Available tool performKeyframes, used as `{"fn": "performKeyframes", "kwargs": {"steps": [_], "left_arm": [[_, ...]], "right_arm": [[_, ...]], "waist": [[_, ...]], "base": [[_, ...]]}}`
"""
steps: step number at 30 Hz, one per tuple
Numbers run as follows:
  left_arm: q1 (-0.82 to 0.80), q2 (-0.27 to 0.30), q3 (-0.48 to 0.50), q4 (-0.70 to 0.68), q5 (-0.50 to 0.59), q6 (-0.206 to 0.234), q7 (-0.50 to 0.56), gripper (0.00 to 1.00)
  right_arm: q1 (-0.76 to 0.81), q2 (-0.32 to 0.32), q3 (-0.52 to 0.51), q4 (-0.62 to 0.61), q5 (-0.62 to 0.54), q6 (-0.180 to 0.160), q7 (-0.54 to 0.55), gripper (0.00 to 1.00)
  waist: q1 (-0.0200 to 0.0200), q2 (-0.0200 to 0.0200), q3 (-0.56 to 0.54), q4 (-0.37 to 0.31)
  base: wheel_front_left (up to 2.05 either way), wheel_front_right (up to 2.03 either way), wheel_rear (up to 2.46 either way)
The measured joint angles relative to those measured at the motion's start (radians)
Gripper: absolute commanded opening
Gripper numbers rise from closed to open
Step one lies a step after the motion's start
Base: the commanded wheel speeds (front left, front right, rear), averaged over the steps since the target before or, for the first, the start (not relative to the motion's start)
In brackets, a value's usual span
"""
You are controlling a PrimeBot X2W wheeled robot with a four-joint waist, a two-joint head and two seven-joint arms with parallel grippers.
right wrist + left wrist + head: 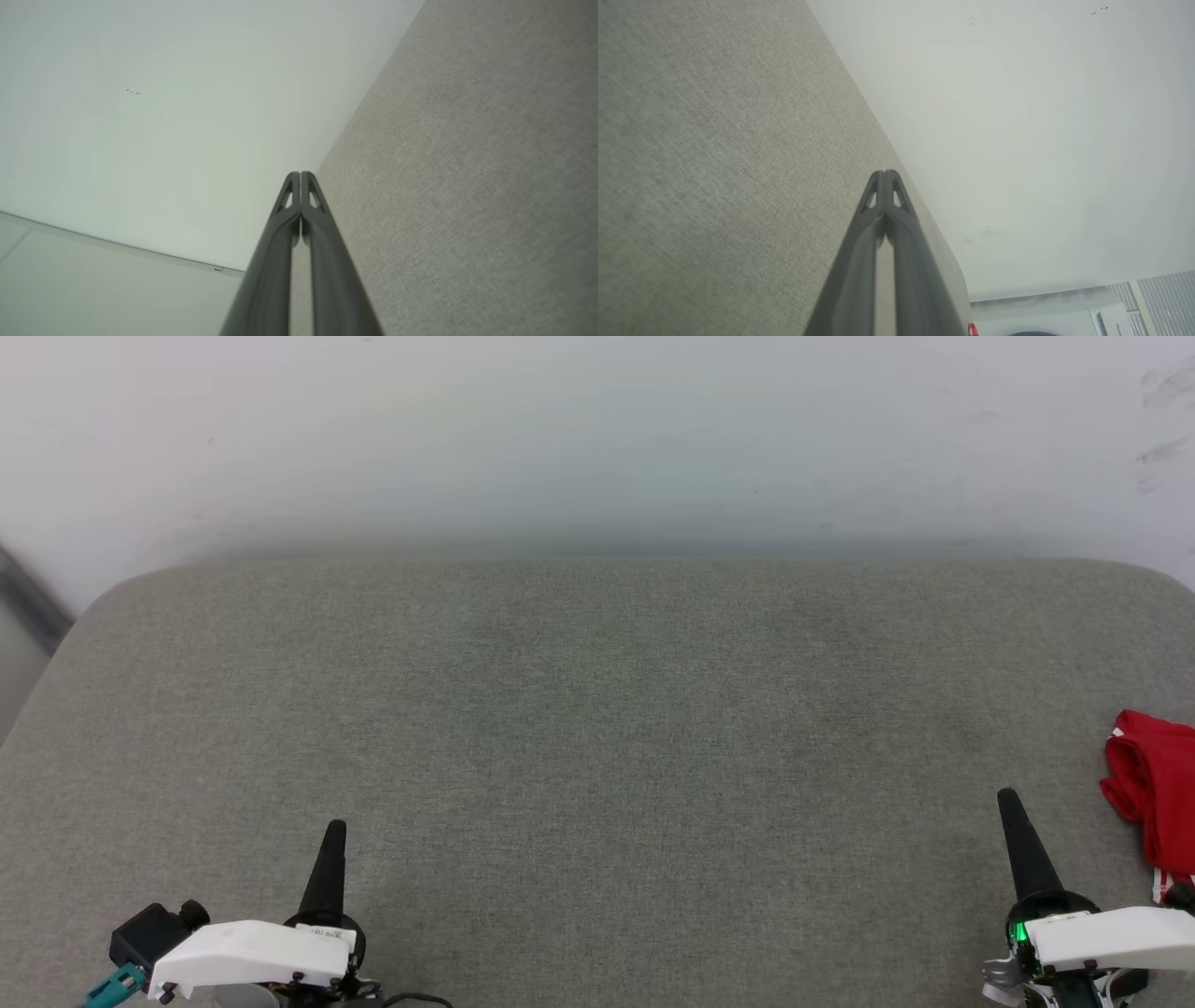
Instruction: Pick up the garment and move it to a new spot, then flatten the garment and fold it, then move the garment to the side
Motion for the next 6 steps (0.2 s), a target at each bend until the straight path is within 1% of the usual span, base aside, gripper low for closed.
{"fn": "performKeyframes", "kwargs": {"steps": [6], "left_arm": [[-0.009,0.000,0.009,0.006,-0.062,-0.006,0.015,0.00]], "right_arm": [[-0.008,0.000,-0.002,0.007,0.058,0.000,0.017,0.00]], "waist": [[0.0000,0.0000,0.000,-0.001]], "base": [[0.00,0.00,0.00]]}}
